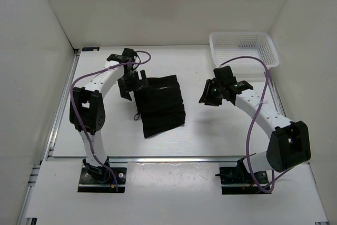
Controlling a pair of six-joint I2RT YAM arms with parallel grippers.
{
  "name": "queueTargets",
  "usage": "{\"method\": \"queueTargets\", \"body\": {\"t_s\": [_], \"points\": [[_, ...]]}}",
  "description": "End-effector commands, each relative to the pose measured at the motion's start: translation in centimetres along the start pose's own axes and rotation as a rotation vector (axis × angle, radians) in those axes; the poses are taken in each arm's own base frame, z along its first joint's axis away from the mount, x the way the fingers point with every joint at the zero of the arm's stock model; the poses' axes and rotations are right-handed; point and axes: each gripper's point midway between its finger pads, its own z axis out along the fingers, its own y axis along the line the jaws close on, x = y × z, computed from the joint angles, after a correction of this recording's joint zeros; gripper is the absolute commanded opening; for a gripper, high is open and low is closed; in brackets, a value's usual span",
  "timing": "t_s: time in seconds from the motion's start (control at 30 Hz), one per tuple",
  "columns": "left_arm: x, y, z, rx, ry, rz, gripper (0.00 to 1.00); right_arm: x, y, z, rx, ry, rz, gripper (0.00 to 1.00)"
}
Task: Fold and stack the shorts
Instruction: Fold the shorts
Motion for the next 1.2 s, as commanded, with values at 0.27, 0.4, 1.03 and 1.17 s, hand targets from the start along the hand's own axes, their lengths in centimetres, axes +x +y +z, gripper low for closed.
{"method": "queueTargets", "body": {"t_s": [0.27,0.4,1.03,1.17], "points": [[-2.6,1.6,3.3,0.030,-0.053,0.016,0.88,0.6,-0.6,-0.3,-0.005,-0.004,-0.034,0.40],[-2.6,1.1,5.0,0.059,-0.025,0.016,0.77,0.3,-0.3,-0.4,-0.010,-0.012,-0.035,0.42],[-2.1,-1.4,0.6,0.142,-0.049,0.017,0.10,2.3,1.3,2.2,-0.137,0.116,-0.047,0.85],[-1.3,-2.7,-0.6,0.197,-0.033,0.010,0.10,3.3,3.9,4.6,-0.313,0.213,-0.039,0.95]]}}
